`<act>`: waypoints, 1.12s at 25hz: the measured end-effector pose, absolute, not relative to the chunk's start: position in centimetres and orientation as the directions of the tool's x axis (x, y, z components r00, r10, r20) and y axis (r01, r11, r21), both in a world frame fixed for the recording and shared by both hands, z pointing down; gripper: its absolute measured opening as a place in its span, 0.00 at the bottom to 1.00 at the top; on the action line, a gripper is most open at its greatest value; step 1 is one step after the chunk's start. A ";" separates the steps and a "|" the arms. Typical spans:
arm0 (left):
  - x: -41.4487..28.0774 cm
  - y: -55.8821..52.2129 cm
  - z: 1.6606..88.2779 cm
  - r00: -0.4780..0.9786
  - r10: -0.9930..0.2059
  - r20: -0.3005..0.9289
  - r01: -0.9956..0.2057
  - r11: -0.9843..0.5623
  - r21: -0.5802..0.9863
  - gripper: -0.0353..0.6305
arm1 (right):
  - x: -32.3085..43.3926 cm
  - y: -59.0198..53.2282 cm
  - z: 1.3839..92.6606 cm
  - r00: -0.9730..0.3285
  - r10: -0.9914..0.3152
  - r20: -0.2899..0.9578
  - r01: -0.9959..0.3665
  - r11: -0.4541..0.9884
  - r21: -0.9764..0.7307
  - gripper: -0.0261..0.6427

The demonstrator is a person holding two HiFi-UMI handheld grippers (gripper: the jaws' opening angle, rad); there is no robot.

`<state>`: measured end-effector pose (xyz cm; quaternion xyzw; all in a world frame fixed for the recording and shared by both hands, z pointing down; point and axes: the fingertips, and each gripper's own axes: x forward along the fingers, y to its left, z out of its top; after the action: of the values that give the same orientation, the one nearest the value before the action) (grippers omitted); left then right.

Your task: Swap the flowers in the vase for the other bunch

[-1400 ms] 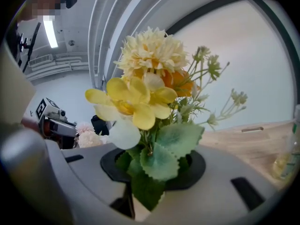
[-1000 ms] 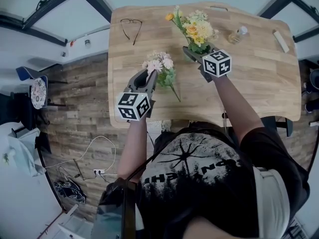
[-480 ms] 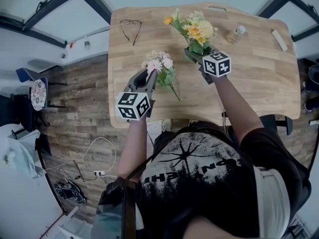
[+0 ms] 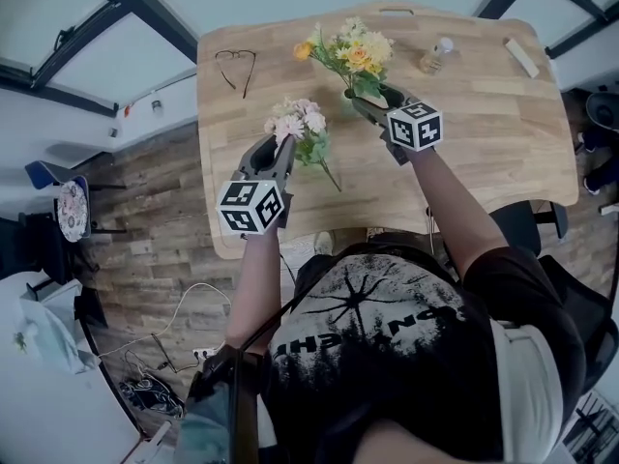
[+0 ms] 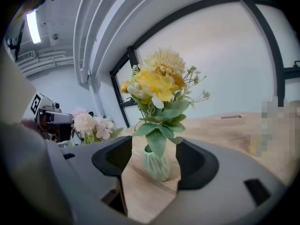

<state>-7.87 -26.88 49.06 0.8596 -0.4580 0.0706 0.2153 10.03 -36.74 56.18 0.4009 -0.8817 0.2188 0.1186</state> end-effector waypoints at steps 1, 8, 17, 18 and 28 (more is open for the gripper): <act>-7.8 -26.9 48.9 0.577 -0.754 0.314 -0.814 -0.495 0.305 0.20 | 10.4 -36.5 55.9 -0.642 -0.666 0.381 -0.766 0.576 -0.284 0.45; -7.6 -27.1 47.8 0.618 -0.733 0.284 -0.784 -0.546 0.296 0.20 | 12.2 -34.8 53.6 -0.604 -0.725 0.330 -0.797 0.545 -0.261 0.45; -7.9 -27.2 46.6 0.667 -0.699 0.256 -0.743 -0.604 0.288 0.20 | 11.1 -32.0 48.6 -0.602 -0.763 0.235 -0.799 0.567 -0.203 0.43; -8.0 -27.3 46.4 0.673 -0.694 0.254 -0.738 -0.611 0.287 0.20 | 10.8 -31.7 48.0 -0.603 -0.765 0.225 -0.798 0.570 -0.198 0.38; -8.1 -27.2 44.9 0.733 -0.639 0.233 -0.680 -0.685 0.261 0.20 | 8.5 -27.6 43.2 -0.608 -0.780 0.148 -0.794 0.592 -0.139 0.09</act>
<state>-8.13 -27.22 44.87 0.9158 -0.3601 0.0617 0.1666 8.54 -27.59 43.19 0.4413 -0.8916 0.0954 0.0355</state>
